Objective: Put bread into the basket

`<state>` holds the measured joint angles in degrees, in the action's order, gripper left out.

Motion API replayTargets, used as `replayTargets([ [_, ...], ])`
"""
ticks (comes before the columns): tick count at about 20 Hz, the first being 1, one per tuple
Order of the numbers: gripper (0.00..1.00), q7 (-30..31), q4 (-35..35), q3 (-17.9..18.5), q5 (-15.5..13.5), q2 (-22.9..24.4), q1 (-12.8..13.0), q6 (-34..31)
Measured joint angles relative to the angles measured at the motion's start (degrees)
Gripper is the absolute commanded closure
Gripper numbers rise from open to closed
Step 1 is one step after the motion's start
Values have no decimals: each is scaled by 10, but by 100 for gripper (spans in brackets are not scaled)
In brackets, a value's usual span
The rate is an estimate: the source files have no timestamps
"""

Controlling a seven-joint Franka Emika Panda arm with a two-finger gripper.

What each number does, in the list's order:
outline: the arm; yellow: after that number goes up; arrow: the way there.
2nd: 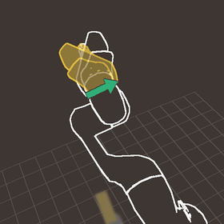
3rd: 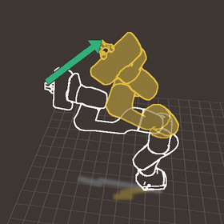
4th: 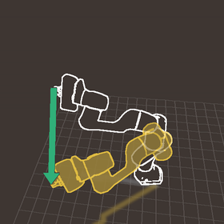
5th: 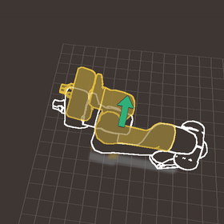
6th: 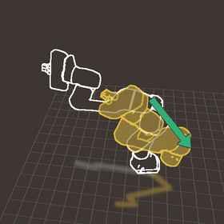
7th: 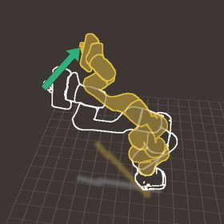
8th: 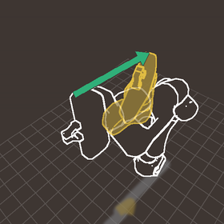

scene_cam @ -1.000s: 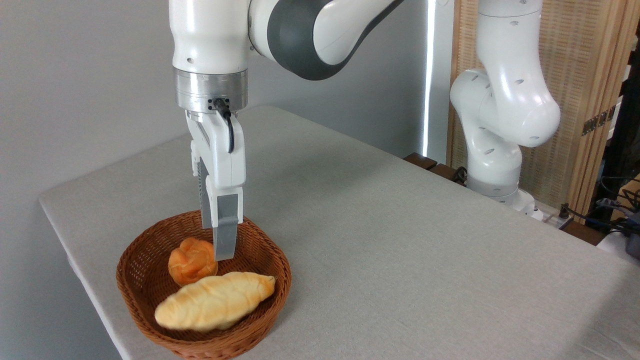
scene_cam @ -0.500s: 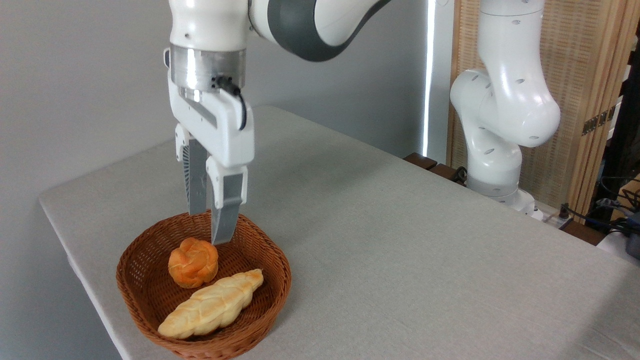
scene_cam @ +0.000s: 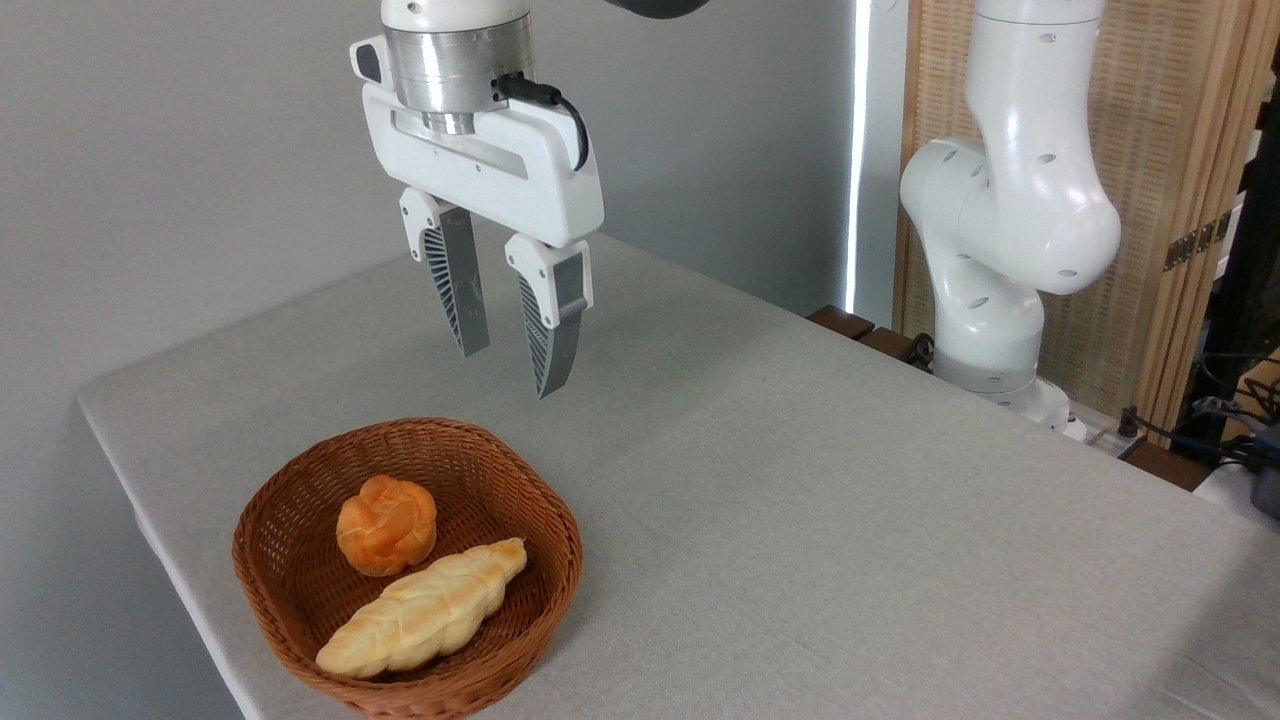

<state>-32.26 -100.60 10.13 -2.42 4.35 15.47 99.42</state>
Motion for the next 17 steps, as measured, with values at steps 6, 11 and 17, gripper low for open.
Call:
replayTargets([
  [6, 0, 14, 5, -57, 0, -10, -42, -2],
  [11, 0, 4, 21, -82, 0, -21, -75, -2],
  [17, 0, 0, 23, -82, 1, -23, -77, -2],
])
